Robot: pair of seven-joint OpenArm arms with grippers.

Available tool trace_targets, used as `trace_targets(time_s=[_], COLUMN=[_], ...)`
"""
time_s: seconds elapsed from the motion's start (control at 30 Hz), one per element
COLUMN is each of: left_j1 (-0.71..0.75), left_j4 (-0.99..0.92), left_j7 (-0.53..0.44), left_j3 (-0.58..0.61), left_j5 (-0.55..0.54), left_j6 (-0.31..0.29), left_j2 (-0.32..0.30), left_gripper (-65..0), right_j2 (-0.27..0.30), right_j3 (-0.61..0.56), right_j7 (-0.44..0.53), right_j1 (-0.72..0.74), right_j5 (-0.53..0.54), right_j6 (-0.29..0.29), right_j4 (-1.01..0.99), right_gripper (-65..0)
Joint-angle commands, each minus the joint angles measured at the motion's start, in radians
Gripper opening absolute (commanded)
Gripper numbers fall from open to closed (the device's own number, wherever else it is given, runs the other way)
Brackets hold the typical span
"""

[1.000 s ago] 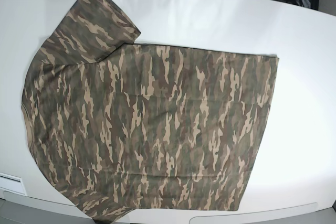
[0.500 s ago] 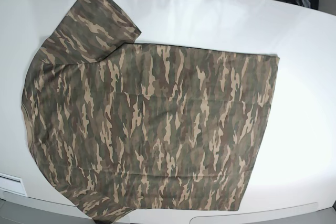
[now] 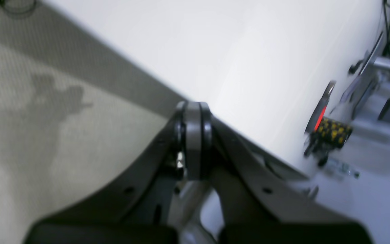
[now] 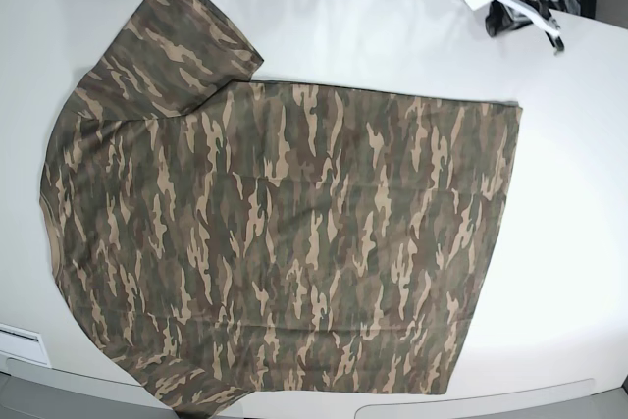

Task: Fold the T-shirt properly
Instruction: 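Move both grippers down to the two corners of the shirt's collar edge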

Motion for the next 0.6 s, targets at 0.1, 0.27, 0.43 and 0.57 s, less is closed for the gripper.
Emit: trace_targets(time_s=[0.1, 0.27, 0.43, 0.57], left_j1=[-0.013, -0.122, -0.264, -0.365], left_j4=[0.016, -0.010, -0.273, -0.459], left_j7=[-0.079, -0.169, -0.383, -0.618], left_j3=[-0.129, -0.179, -0.179, -0.179], left_j5=[-0.099, -0.190, -0.204, -0.204], left_j6=[-0.037, -0.182, -0.296, -0.476], left_j2=[-0.046, -0.093, -0.202, -0.290], left_gripper=[-65.0, -65.0, -65.0, -65.0], right_j2=[0.003, 0.003, 0.003, 0.003], right_j3=[0.002, 0.002, 0.002, 0.002], right_j7=[0.076, 0.146, 0.168, 0.168], right_j1=[0.073, 0.169, 0.188, 0.188], right_j5=[-0.016, 0.069, 0.108, 0.109], right_j6=[-0.008, 0.050, 0.040, 0.042], right_j4=[0.016, 0.016, 0.016, 0.016], right_gripper=[-65.0, -65.0, -65.0, -65.0])
